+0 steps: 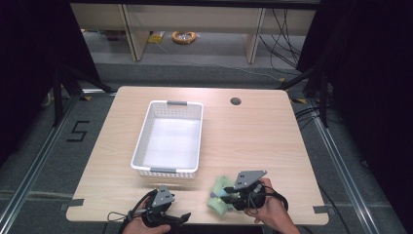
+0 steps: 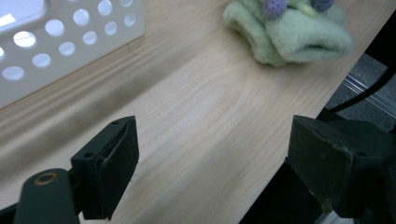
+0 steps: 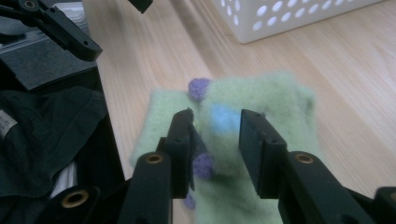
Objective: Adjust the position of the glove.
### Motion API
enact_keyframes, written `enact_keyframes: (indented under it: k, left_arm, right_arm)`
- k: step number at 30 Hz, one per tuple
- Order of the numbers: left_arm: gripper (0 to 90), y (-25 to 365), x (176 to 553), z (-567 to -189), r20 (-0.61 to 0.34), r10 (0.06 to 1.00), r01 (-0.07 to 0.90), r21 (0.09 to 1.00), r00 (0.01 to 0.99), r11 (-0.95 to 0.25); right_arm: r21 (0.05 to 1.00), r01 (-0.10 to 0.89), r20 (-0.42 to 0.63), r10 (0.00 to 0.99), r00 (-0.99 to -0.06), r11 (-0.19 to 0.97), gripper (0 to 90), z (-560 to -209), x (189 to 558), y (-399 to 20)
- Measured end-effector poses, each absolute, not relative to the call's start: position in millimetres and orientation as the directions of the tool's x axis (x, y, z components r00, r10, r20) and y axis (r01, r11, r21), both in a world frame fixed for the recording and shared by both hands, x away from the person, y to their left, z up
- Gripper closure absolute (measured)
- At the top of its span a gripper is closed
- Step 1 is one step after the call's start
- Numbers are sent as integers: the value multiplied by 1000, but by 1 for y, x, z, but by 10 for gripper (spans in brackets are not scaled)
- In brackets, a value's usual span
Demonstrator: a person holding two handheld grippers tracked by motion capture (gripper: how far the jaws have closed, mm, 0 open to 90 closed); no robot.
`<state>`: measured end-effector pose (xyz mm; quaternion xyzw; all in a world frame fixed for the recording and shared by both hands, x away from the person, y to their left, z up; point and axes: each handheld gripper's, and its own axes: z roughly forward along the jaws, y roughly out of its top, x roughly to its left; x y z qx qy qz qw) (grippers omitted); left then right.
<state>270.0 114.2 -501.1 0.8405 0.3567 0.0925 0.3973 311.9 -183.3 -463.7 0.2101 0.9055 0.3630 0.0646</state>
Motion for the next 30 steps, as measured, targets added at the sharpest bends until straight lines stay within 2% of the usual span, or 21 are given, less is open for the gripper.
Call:
enact_keyframes:
  k: [5,9,14,17,21,24,28,30]
  left_arm:
    - [186,109,275,-491,-208,663,550,753,719,-361]
    - [204,99,278,-483,-201,654,525,777,730,-347]
    - [215,94,283,-480,-157,627,495,766,763,-410]
    - [215,92,283,-482,-176,631,502,774,756,-385]
    - [214,93,283,-482,-163,632,500,767,757,-401]
    - [213,93,282,-482,-168,626,501,766,761,-403]
    - [212,91,280,-484,-196,640,522,768,743,-370]
    - [211,91,281,-484,-193,637,519,768,746,-376]
  right_arm:
    - [653,409,32,515,-856,638,610,-462,298,-190]
    - [641,480,74,574,-815,599,600,-469,287,-191]
    - [634,530,105,616,-780,563,588,-473,290,-186]
    - [612,589,150,654,-742,528,568,-472,294,-184]
    - [613,580,108,670,-734,537,574,-476,299,-179]
    - [609,561,75,664,-744,561,639,-479,302,-176]
    - [613,532,59,637,-768,584,802,-482,305,-176]
    - [613,524,49,634,-772,591,828,-482,306,-177]
